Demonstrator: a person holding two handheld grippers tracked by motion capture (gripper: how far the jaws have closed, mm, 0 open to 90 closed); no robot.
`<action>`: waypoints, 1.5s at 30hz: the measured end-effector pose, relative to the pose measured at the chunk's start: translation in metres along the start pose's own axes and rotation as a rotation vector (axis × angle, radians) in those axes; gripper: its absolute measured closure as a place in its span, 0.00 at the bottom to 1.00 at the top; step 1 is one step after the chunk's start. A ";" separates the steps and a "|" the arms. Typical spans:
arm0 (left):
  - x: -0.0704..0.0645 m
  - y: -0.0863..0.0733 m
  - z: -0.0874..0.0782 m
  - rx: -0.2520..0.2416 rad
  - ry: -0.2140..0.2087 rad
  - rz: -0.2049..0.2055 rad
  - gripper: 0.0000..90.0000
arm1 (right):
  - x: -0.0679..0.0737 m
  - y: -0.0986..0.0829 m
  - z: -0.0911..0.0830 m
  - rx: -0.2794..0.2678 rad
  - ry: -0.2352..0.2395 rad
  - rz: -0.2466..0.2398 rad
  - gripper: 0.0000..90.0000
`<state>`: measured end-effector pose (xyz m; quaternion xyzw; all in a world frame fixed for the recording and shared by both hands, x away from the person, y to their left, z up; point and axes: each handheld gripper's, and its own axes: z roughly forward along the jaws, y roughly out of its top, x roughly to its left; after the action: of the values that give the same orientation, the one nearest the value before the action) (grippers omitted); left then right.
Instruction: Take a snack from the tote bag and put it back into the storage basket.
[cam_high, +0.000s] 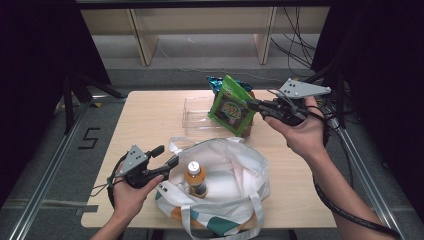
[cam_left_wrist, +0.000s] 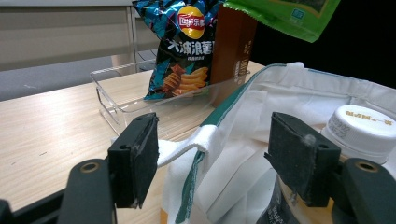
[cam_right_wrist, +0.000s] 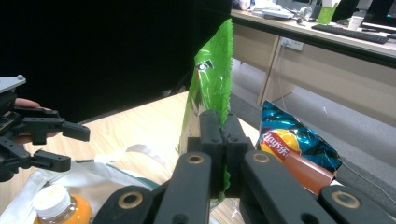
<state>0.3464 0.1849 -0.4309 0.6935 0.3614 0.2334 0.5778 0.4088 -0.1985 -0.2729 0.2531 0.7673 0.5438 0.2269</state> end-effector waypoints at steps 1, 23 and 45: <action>0.000 0.000 -0.001 0.006 0.006 0.001 0.37 | 0.000 -0.001 0.001 -0.003 -0.006 0.006 1.00; 0.000 0.000 -0.001 0.010 0.008 0.002 0.37 | -0.003 -0.008 0.026 0.018 -0.073 -0.031 1.00; 0.001 -0.001 0.000 0.002 0.001 -0.002 0.37 | -0.013 -0.013 0.046 0.005 -0.072 0.016 1.00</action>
<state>0.3466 0.1860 -0.4316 0.6935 0.3628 0.2327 0.5773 0.4457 -0.1773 -0.2986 0.2791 0.7579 0.5344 0.2493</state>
